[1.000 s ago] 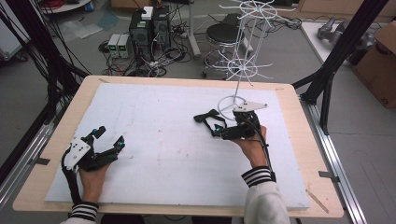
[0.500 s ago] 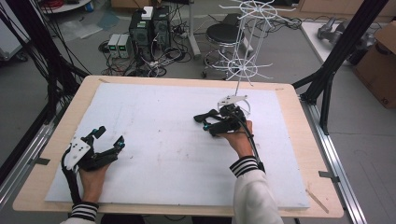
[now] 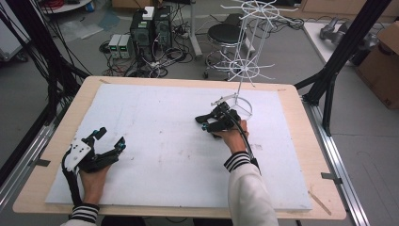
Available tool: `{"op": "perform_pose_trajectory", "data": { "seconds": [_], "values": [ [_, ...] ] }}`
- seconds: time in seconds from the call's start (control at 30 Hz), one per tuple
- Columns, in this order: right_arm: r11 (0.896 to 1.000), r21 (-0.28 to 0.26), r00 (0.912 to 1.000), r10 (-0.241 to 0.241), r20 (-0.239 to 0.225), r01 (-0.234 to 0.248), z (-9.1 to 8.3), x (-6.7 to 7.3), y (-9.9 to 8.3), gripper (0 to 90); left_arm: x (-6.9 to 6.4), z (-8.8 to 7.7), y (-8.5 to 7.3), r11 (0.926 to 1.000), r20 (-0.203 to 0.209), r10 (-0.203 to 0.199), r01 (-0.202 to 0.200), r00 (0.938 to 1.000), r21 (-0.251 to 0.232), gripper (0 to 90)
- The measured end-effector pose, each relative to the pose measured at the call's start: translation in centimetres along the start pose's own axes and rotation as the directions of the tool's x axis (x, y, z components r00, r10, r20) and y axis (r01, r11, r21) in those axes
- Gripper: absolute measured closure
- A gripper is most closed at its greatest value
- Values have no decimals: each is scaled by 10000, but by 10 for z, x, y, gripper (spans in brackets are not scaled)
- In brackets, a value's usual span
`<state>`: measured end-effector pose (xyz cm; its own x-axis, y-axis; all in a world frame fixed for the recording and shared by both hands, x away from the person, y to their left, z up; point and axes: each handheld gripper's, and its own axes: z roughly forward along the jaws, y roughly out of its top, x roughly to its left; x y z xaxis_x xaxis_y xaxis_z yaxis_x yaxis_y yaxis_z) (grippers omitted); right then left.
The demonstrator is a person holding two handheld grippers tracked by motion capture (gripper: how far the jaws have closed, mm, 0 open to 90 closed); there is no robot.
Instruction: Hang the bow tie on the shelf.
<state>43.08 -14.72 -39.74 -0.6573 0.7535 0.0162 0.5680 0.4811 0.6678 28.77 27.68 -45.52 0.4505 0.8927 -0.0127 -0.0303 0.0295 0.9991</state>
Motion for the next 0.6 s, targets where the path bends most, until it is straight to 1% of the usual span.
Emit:
{"op": "perform_pose_trajectory", "data": {
  "seconds": [0.07, 0.1, 0.17, 0.23, 0.27, 0.33, 0.37, 0.4, 0.43, 0.5, 0.53, 0.6],
  "values": [
    [10000, 12, 9999, 96, 49, -96, 3, -1, 1, 271, 0, 0, 0, 10000, 4, -2, 2, 10000, -6, 186],
    [9998, 124, 9998, 167, 48, -167, 4, -1, 2, 272, 0, 0, 0, 10000, -3, 4, -4, 10000, -4, 187],
    [9995, 284, 9999, 150, 58, -151, 7, 0, 5, 272, 0, 0, 0, 10000, 4, 1, -1, 10000, -5, 186],
    [9995, 291, 10000, 92, -2, -92, 10, 1, 9, 317, 0, 0, 0, 10000, 3, -3, 3, 10000, -4, 186],
    [9998, 217, 10000, -40, -36, 40, 11, 2, 10, 348, 0, 0, 0, 10000, 3, -3, 3, 10000, -4, 186],
    [9996, 259, 10000, -71, 38, 70, 12, 2, 10, 360, 0, 0, 0, 10000, 2, -7, 7, 10000, -7, 186],
    [9980, 629, 10000, -11, 85, 6, 18, 2, 8, 360, 0, 0, 0, 10000, 1, -6, 6, 10000, -9, 186],
    [9969, 776, 9999, -144, 90, 137, 20, 1, 7, 361, 0, 0, 0, 10000, 2, -2, 2, 10000, -7, 186],
    [9961, 857, 9997, -208, 133, 195, 22, 0, 6, 372, 0, 0, 0, 10000, 2, -2, 2, 10000, -7, 186],
    [9950, 998, 9999, 43, 113, -54, 25, 0, 6, 399, 0, 0, 0, 10000, -4, -6, 6, 10000, -20, 186],
    [9954, 952, 10000, 55, 64, -60, 26, -1, 6, 415, 0, 0, 0, 10000, -4, -6, 6, 10000, -18, 187],
    [9948, 1014, 9999, 68, 112, -79, 29, -3, 5, 434, 0, 0, 0, 10000, -7, -5, 5, 10000, -20, 187]
  ]
}}
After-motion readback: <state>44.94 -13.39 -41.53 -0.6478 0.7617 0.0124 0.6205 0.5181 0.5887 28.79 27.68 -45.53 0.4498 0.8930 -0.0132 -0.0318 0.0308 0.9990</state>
